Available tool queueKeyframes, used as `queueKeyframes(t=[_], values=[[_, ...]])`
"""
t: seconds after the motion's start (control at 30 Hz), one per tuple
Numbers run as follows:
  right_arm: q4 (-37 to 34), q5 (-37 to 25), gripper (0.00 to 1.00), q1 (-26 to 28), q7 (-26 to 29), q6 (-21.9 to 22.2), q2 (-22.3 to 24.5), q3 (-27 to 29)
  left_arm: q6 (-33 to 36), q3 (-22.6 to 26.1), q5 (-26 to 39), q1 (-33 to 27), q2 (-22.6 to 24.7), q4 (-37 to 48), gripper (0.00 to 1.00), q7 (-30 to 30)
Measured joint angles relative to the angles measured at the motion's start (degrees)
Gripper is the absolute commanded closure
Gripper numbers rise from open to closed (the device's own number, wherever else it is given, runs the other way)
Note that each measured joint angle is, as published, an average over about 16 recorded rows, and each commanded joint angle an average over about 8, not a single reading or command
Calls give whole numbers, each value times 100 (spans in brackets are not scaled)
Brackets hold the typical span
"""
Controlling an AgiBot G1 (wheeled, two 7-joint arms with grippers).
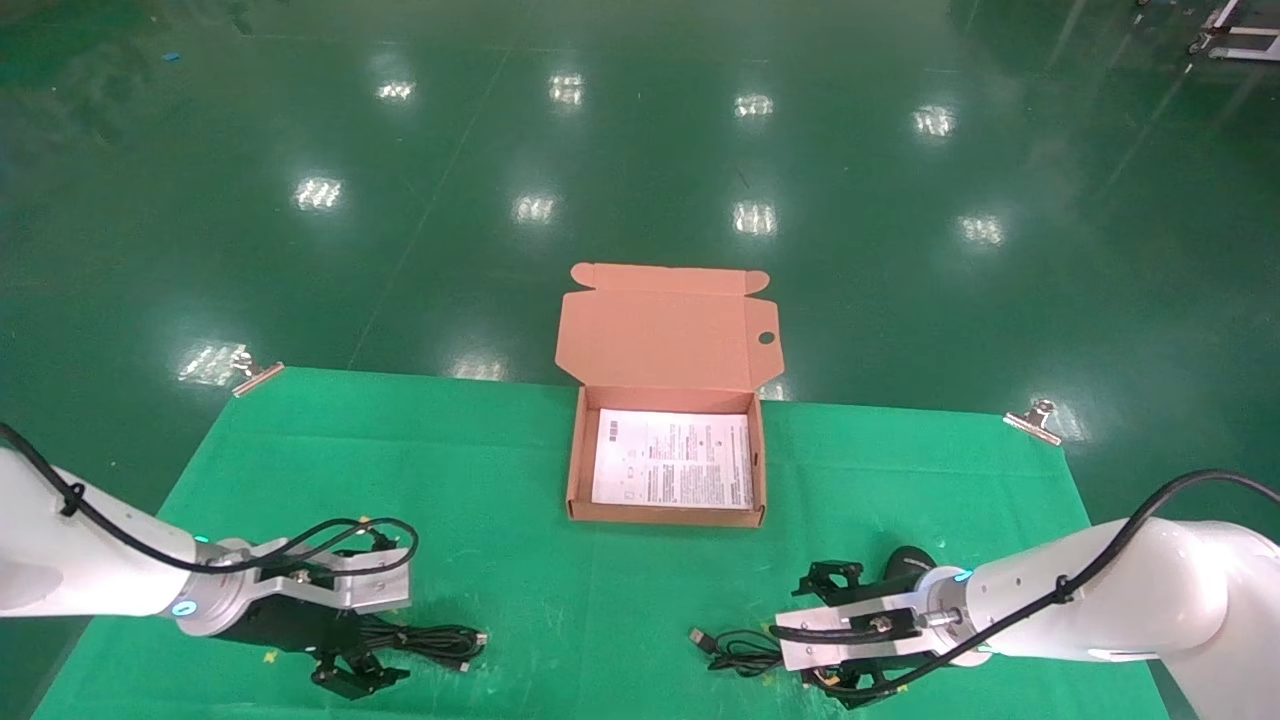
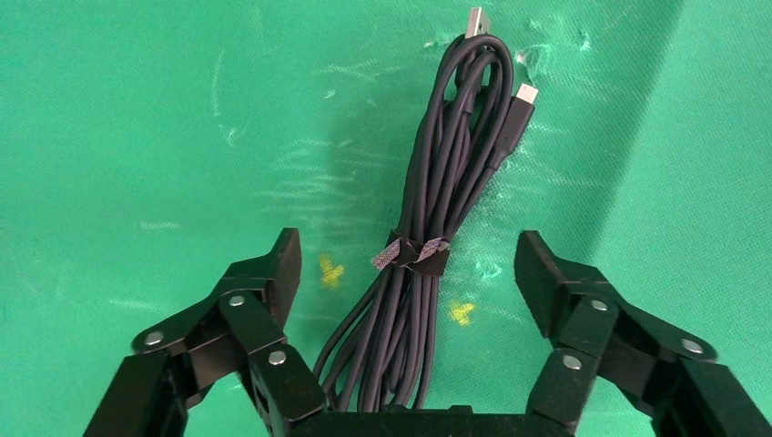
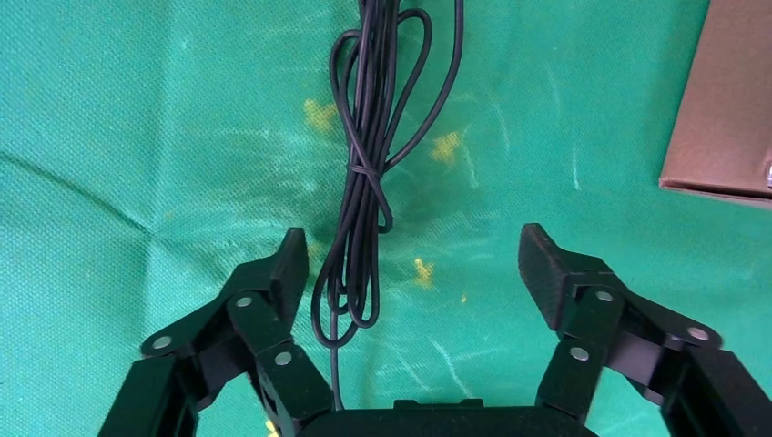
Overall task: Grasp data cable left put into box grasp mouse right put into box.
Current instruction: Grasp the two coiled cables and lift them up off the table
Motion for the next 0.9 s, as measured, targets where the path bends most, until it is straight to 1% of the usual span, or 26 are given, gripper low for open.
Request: queueKeyframes(t=[0.9], values=[[58,38,100,1,12,-42,37,15,28,24,32,9,-5,-85,100,-38]])
